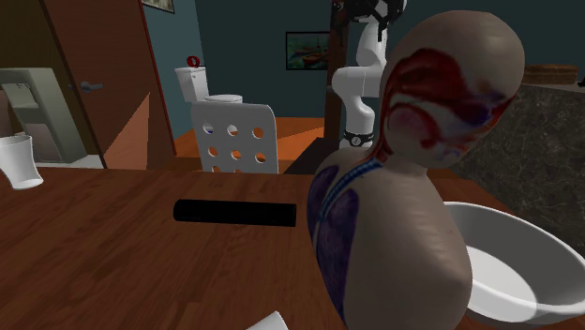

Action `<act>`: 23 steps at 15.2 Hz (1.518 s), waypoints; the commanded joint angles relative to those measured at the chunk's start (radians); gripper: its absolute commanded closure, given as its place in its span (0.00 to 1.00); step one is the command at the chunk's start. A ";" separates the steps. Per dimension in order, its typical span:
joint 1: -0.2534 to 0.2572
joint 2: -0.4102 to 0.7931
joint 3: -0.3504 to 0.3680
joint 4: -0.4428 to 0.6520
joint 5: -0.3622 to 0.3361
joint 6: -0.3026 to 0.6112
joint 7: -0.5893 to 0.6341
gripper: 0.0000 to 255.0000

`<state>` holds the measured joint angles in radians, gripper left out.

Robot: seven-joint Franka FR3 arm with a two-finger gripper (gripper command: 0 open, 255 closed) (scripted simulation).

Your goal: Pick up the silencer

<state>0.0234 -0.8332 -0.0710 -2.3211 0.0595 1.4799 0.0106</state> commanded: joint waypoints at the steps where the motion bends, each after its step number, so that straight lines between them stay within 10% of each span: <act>1: 0.000 0.000 0.000 0.000 0.000 0.000 0.000 0.00; 23: -0.146 0.728 0.098 0.163 -0.046 0.555 0.513 0.00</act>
<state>-0.1140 -0.1526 0.0302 -2.1940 0.0210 2.0249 0.5019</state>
